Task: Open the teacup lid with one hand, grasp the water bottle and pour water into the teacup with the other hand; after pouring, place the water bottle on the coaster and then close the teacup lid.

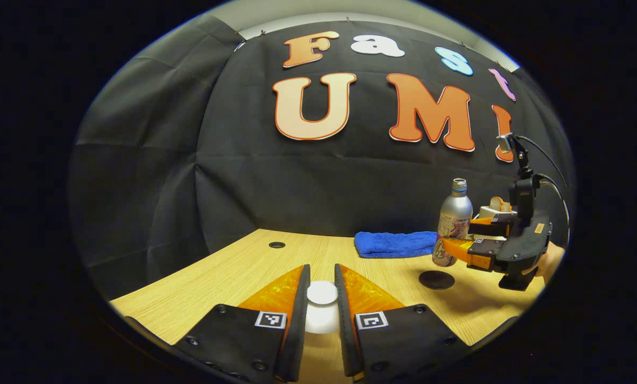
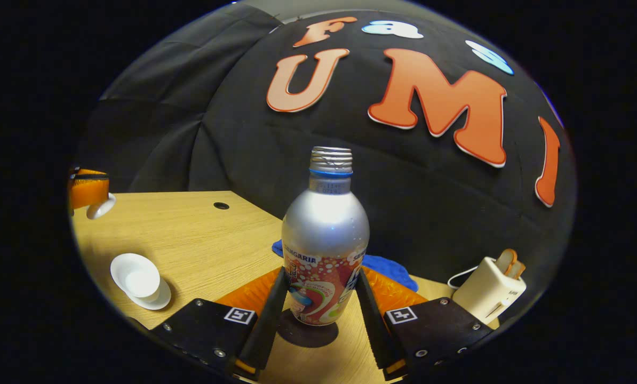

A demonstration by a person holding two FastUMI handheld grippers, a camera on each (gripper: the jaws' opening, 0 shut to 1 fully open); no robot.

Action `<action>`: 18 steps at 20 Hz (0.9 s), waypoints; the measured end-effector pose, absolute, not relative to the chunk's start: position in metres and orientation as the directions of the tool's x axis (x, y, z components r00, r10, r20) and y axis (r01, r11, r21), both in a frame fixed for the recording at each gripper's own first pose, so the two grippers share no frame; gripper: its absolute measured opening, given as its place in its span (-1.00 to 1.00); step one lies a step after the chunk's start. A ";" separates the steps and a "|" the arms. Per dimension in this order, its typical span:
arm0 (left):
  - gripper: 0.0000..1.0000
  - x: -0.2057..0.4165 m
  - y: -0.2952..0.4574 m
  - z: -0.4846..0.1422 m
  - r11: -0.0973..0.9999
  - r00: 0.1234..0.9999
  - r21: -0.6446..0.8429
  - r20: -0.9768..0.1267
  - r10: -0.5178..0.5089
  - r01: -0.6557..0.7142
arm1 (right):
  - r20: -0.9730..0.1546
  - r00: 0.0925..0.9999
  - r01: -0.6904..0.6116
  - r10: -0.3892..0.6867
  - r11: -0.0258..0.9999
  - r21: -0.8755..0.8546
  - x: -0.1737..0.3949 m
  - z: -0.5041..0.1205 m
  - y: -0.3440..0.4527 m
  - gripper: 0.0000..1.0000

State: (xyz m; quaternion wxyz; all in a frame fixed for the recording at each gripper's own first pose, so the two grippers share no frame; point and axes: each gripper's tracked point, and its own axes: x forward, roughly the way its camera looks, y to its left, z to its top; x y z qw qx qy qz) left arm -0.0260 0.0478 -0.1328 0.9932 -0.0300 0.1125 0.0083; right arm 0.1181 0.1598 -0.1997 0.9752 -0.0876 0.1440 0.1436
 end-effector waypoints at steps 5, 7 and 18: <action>-0.34 -0.020 0.031 -0.134 0.997 0.973 -0.080 -0.232 -0.023 0.005 | -0.377 0.889 -0.281 0.258 0.960 -0.006 0.113 -0.200 0.160 0.49; -0.33 -0.017 0.023 -0.134 0.996 0.971 -0.091 -0.235 -0.038 0.017 | -0.395 0.882 -0.269 0.256 0.963 0.024 0.112 -0.202 0.161 0.49; -0.33 -0.010 -0.005 -0.151 0.989 0.952 -0.126 -0.287 -0.105 0.071 | -0.427 0.874 -0.246 0.230 0.969 0.018 0.116 -0.218 0.156 0.60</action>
